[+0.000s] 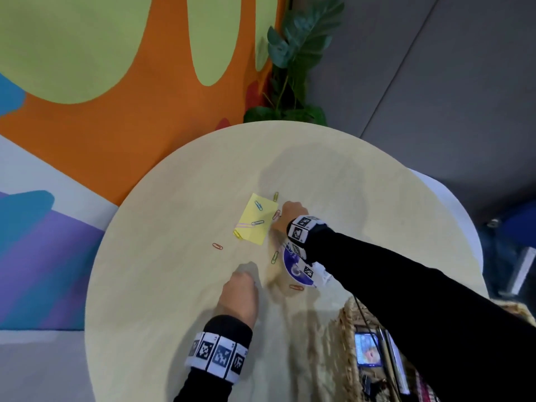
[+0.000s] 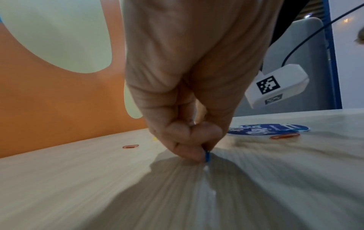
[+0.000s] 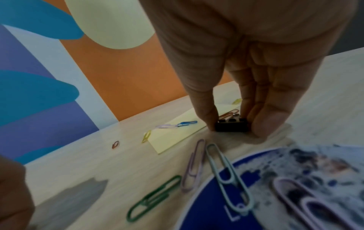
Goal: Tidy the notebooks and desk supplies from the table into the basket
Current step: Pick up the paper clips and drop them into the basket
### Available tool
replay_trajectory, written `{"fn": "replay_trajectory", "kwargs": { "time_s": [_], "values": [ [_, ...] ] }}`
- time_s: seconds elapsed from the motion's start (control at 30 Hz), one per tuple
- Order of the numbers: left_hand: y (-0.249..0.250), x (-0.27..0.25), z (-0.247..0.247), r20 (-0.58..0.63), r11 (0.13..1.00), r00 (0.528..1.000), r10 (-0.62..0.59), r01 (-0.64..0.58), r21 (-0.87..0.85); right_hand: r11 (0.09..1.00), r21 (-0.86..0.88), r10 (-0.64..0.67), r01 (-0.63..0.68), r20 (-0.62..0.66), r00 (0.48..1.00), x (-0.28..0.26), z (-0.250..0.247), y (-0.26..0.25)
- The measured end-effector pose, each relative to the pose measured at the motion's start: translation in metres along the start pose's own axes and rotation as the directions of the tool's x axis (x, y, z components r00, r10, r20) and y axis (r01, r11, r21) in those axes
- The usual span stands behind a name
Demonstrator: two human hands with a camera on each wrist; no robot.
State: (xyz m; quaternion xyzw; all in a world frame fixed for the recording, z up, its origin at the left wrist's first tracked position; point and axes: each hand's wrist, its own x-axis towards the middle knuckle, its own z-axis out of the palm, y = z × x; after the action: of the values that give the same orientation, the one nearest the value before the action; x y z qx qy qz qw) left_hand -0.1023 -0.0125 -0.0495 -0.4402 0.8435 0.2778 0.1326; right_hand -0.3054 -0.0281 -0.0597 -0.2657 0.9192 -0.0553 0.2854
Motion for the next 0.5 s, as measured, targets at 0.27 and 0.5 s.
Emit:
{"fn": "replay_trajectory", "kwargs": {
  "time_s": [0.27,0.5],
  "values": [
    [0.001,-0.010,-0.006,-0.052,0.994,0.995,0.081,-0.084,-0.067,1.000,-0.021,-0.015,0.016,0.041,0.999,-0.025,-0.038,0.002],
    [0.007,-0.032,0.000,-0.048,0.966,0.977,0.206,-0.211,-0.149,0.948,0.109,-0.292,0.299,-0.079,0.953,-0.171,-0.106,0.059]
  ]
}}
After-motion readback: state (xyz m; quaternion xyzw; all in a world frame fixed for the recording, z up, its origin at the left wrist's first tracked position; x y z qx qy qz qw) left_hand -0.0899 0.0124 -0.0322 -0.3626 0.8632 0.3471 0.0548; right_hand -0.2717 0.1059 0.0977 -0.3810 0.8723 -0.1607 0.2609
